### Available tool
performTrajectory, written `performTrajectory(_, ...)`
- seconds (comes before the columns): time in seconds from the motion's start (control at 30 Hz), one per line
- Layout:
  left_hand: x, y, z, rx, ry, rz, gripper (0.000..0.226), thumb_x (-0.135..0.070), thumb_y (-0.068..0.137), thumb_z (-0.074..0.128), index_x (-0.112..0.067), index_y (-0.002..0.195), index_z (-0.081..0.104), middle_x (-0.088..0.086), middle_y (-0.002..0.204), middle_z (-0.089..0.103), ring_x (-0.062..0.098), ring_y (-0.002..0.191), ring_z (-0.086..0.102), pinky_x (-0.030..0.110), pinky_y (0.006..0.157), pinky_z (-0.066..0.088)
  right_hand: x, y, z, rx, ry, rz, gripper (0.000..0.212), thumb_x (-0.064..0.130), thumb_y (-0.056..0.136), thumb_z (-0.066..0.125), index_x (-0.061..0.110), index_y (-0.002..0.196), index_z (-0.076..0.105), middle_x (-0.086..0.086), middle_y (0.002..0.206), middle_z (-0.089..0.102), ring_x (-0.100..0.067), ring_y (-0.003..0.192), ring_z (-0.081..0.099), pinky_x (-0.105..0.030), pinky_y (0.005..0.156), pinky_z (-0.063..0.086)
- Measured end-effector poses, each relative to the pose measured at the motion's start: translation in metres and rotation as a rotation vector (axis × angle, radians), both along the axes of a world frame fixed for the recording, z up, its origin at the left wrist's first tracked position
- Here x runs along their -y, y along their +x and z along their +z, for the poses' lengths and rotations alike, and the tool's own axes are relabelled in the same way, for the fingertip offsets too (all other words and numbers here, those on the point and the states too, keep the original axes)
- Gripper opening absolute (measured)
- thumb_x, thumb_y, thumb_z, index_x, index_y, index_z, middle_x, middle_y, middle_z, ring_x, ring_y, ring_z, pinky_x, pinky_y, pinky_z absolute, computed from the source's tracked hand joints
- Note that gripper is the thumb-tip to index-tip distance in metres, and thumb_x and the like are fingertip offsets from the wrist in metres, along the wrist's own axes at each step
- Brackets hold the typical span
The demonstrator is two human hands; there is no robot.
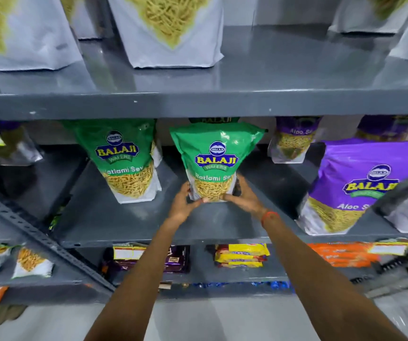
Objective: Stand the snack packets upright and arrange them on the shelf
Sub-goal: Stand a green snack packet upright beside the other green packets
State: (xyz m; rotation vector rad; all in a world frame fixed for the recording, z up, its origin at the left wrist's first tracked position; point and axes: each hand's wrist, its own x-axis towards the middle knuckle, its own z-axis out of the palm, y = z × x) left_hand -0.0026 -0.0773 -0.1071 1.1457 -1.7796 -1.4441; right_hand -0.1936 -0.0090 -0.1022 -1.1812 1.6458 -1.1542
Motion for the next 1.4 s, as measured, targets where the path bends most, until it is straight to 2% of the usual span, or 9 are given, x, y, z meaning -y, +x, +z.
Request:
performTrajectory(0.07, -0.006, 0.003, -0.005, -0.010, -0.002, 0.020, 0.065, -0.012, 0.075, 0.076, -0.008, 0.131, 0.043, 0.012, 0.133, 0.056, 0.028, 0.123, 0.052, 0.049, 0.105, 0.042, -0.008, 0.003, -0.002, 0.022, 0.002, 0.007, 0.073, 0.006, 0.078, 0.072, 0.018, 0.136, 0.029, -0.008, 0.137, 0.048, -0.022, 0.123, 0.049, -0.035, 0.103, 0.042)
performTrajectory(0.23, -0.048, 0.013, -0.014, -0.017, -0.087, 0.017, 0.064, -0.020, 0.073, 0.077, -0.012, 0.129, 0.045, 0.006, 0.127, 0.060, 0.020, 0.116, 0.057, 0.033, 0.095, 0.047, -0.057, 0.006, -0.001, -0.026, 0.044, 0.039, 0.071, 0.014, 0.080, 0.072, 0.024, 0.137, 0.029, 0.016, 0.121, 0.049, 0.007, 0.105, 0.051, 0.003, 0.078, 0.039)
performTrajectory(0.4, -0.085, 0.023, -0.020, 0.024, -0.142, 0.033, 0.066, -0.028, 0.075, 0.075, -0.017, 0.132, 0.044, 0.001, 0.128, 0.060, 0.016, 0.113, 0.057, 0.030, 0.092, 0.048, -0.088, 0.010, -0.007, -0.096, 0.055, 0.028, 0.078, 0.026, 0.077, 0.074, 0.026, 0.140, 0.028, 0.012, 0.126, 0.050, -0.004, 0.114, 0.049, -0.020, 0.094, 0.037)
performTrajectory(0.73, -0.097, 0.026, -0.012, 0.101, -0.158, 0.027, 0.068, -0.027, 0.077, 0.073, -0.015, 0.135, 0.040, 0.004, 0.134, 0.056, 0.012, 0.117, 0.051, 0.025, 0.092, 0.042, -0.103, 0.017, -0.005, -0.045, 0.030, 0.026, 0.072, 0.033, 0.074, 0.076, 0.047, 0.124, 0.027, 0.029, 0.112, 0.051, 0.012, 0.100, 0.051, 0.005, 0.067, 0.041)
performTrajectory(0.87, -0.096, 0.029, -0.008, 0.091, -0.103, -0.009, 0.071, -0.028, 0.073, 0.077, -0.023, 0.132, 0.038, -0.006, 0.129, 0.054, 0.005, 0.113, 0.047, 0.004, 0.079, 0.042, -0.107, 0.022, 0.006, -0.035, -0.036, 0.041, 0.063, 0.028, 0.080, 0.071, 0.035, 0.130, 0.033, 0.008, 0.128, 0.051, -0.012, 0.120, 0.052, -0.019, 0.094, 0.046)
performTrajectory(0.97, -0.092, 0.030, -0.004, 0.083, -0.048, -0.048, 0.083, -0.030, 0.065, 0.083, -0.028, 0.132, 0.033, -0.018, 0.121, 0.051, 0.004, 0.112, 0.047, -0.003, 0.070, 0.043, -0.113, 0.031, 0.033, -0.061, -0.395, -0.232, 0.049, 0.032, 0.087, 0.058, 0.018, 0.132, 0.043, -0.003, 0.130, 0.053, -0.012, 0.121, 0.051, -0.026, 0.101, 0.043)
performTrajectory(1.07, -0.089, 0.028, -0.002, 0.116, -0.045, -0.065, 0.085, -0.029, 0.066, 0.083, -0.027, 0.134, 0.032, -0.011, 0.130, 0.053, 0.012, 0.119, 0.048, 0.016, 0.088, 0.046, -0.112, 0.034, 0.070, -0.145, -0.638, -0.448, 0.027, 0.031, 0.093, 0.051, 0.017, 0.115, 0.054, 0.000, 0.107, 0.058, -0.005, 0.101, 0.056, -0.022, 0.086, 0.047)
performTrajectory(1.2, -0.087, 0.027, -0.002, 0.163, -0.061, -0.044, 0.083, -0.027, 0.069, 0.081, -0.021, 0.136, 0.033, 0.002, 0.140, 0.051, 0.023, 0.128, 0.047, 0.042, 0.104, 0.044, -0.105, 0.022, 0.092, -0.255, -0.592, -0.485, 0.014, 0.014, 0.094, 0.052, 0.005, 0.100, 0.060, -0.014, 0.097, 0.063, -0.023, 0.088, 0.060, -0.043, 0.076, 0.052)
performTrajectory(1.4, -0.086, 0.023, 0.002, 0.215, -0.108, -0.048, 0.081, -0.031, 0.069, 0.080, -0.021, 0.135, 0.035, 0.003, 0.138, 0.054, 0.029, 0.127, 0.048, 0.052, 0.104, 0.043, -0.105, 0.020, 0.089, -0.298, -0.595, -0.542, 0.015, 0.015, 0.096, 0.048, 0.006, 0.103, 0.057, -0.017, 0.097, 0.062, -0.022, 0.087, 0.057, -0.044, 0.076, 0.050)
